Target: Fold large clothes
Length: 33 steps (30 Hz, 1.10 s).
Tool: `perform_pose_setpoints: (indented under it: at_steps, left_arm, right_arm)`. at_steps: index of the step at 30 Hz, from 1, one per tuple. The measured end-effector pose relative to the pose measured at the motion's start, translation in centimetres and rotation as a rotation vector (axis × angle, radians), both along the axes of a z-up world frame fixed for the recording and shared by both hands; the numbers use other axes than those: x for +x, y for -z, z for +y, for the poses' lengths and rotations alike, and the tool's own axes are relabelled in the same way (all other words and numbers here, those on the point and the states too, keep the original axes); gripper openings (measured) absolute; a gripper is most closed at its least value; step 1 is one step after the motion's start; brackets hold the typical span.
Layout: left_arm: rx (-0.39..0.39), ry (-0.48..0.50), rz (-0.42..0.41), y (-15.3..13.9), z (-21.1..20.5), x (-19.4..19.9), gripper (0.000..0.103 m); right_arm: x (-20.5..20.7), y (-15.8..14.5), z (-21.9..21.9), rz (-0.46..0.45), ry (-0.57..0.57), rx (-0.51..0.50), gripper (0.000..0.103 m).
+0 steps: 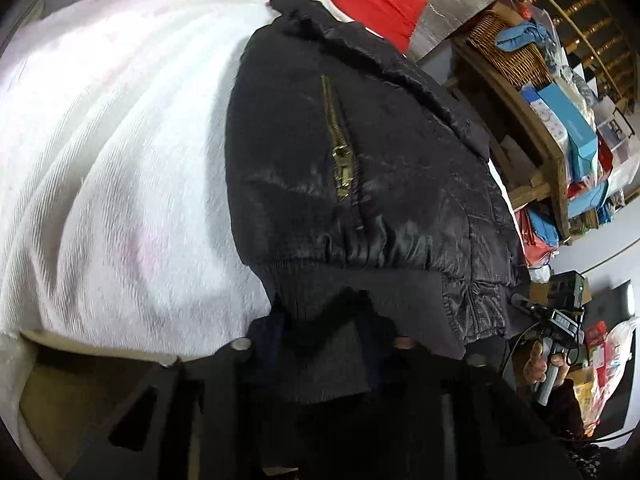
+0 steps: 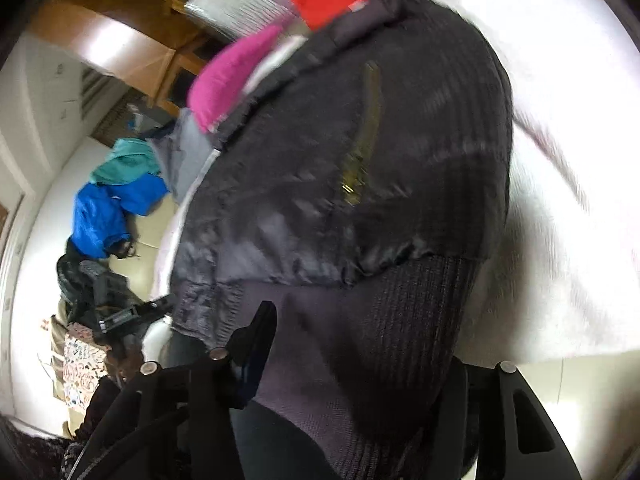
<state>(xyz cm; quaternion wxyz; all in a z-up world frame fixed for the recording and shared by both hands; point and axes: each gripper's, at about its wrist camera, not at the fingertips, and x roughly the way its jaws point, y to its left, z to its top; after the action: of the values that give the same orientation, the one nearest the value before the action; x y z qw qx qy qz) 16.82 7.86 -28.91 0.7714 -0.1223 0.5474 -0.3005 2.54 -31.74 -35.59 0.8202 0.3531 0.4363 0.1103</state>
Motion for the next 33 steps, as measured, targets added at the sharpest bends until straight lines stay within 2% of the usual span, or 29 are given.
perform_pose_setpoints:
  at_steps: [3,5,6,7,9,10,12,13,14,17,22,24,29,33]
  left_arm:
    - [0.016,0.012,-0.004,-0.1,-0.4,0.0,0.031]
    - [0.014,0.011,0.042,0.6,-0.5,0.3,0.047]
    - [-0.002,0.01,0.067,0.9,-1.0,0.5,0.052]
    - [-0.017,0.001,0.082,1.3,-1.1,0.6,0.05]
    - [-0.024,-0.006,0.064,1.1,-0.9,0.5,0.046]
    - [-0.026,-0.002,0.046,0.8,-1.1,0.3,0.03]
    - [-0.018,-0.008,0.018,0.1,-1.1,0.3,0.014]
    - [-0.031,-0.016,0.015,-0.3,-0.9,0.3,0.012]
    - [-0.044,-0.024,0.012,-0.6,-0.6,0.4,0.011]
    - [-0.081,-0.039,-0.033,-2.6,0.2,-0.2,0.009]
    - [-0.113,-0.053,-0.14,-6.7,1.4,-2.1,0.008]
    - [-0.124,-0.06,-0.161,-7.8,1.9,-2.6,0.008]
    - [-0.132,-0.051,-0.185,-9.6,3.0,-4.8,0.008]
    - [-0.119,-0.034,-0.197,-9.7,3.3,-6.7,0.008]
  right_arm:
    - [-0.1,-1.1,0.3,-0.06,-0.013,0.001,0.057]
    - [0.1,-0.9,0.1,-0.035,-0.007,-0.007,0.059]
    - [0.5,-0.4,0.1,0.003,0.003,0.0,0.067]
    - [0.8,0.4,0.0,0.046,0.016,0.016,0.07]
    - [0.8,0.4,0.3,0.021,0.01,0.01,0.067]
    - [0.7,-0.3,0.8,-0.018,0.005,-0.022,0.062]
    - [0.5,-1.8,1.2,-0.071,0.005,-0.063,0.033]
    - [0.5,-2.6,1.3,-0.1,0.008,-0.066,0.029]
    - [0.3,-3.3,1.3,-0.119,0.011,-0.068,0.024]
    - [-0.4,-6.1,1.7,-0.198,0.022,-0.084,0.021]
    - [-2.3,-9.1,2.0,-0.278,0.012,-0.078,0.018]
    - [-3.2,-10.2,2.2,-0.309,0.004,-0.082,0.013]
    - [-4.8,-11.1,2.6,-0.317,-0.022,-0.079,0.013]
    - [-6.3,-10.0,2.4,-0.278,-0.033,-0.061,0.013]
